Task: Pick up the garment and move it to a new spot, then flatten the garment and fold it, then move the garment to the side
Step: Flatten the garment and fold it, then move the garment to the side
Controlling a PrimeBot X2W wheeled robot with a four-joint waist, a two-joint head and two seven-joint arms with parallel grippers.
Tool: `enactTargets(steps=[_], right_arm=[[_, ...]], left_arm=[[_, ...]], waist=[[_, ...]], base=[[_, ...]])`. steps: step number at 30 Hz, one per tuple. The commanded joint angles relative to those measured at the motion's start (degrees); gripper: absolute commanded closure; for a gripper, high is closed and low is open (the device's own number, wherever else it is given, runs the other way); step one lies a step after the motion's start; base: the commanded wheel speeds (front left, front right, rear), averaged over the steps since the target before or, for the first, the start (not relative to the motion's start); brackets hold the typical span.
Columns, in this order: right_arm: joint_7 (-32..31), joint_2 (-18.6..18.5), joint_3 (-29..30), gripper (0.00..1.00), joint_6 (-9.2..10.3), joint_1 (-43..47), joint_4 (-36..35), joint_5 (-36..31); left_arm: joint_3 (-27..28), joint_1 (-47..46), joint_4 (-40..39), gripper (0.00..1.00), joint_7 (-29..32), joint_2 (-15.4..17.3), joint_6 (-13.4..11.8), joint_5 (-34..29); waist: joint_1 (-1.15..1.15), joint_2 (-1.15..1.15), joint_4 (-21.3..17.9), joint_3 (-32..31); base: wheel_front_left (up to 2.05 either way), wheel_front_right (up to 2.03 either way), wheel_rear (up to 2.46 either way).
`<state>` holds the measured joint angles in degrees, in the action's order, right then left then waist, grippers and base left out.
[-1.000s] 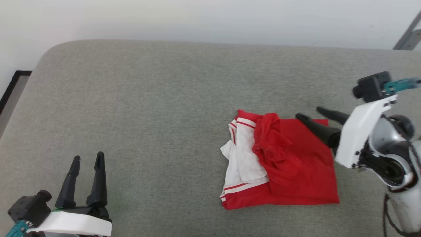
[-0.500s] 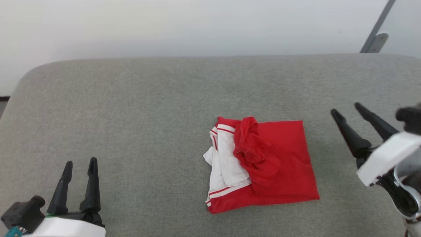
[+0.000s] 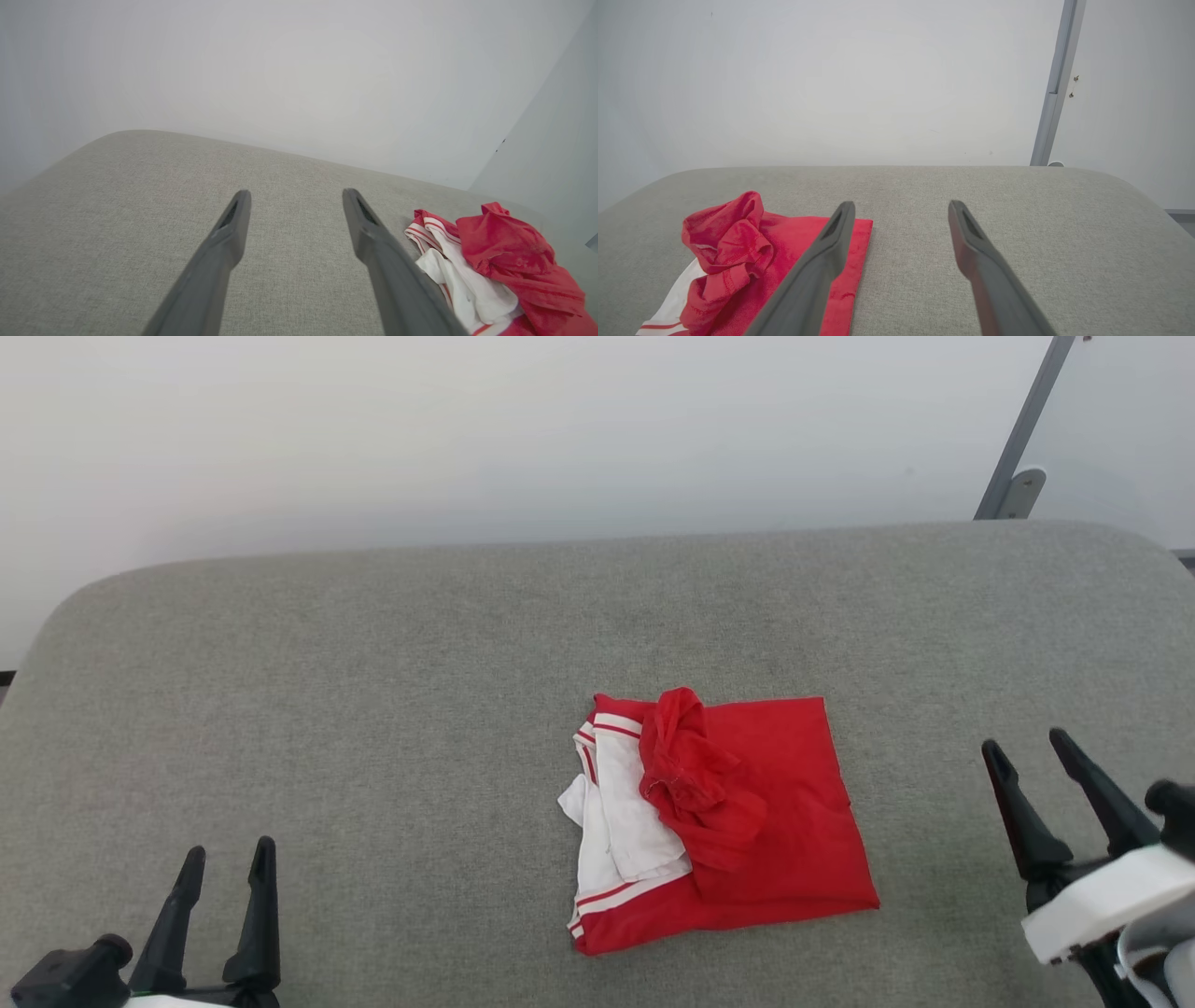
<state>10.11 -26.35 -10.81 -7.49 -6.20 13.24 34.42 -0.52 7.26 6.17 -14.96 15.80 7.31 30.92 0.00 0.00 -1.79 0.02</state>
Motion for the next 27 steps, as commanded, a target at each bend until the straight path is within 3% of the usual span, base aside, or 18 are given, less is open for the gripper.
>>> enactTargets(steps=[1,11,27], right_arm=[[0.6,0.1,0.0,0.00,0.00,0.6,0.2,-0.2],[4.6,2.0,-0.2,0.00,0.01,3.1,4.9,-2.8],[5.1,5.3,3.7,0.00,0.00,4.8,2.3,-8.2]], left_arm=[[0.1,0.5,0.0,0.00,-0.3,0.0,0.2,-0.3],[0.8,1.4,1.8,0.00,-0.3,0.4,0.2,-1.4],[2.1,0.8,2.2,0.00,-0.3,-0.3,0.2,-2.7]], waist=[[0.00,0.00,0.0,-0.2],[0.00,0.00,0.3,-1.3],[0.00,0.00,0.1,-1.4]], base=[[0.00,0.00,0.00],[0.00,0.00,0.00],[0.00,0.00,0.00]])
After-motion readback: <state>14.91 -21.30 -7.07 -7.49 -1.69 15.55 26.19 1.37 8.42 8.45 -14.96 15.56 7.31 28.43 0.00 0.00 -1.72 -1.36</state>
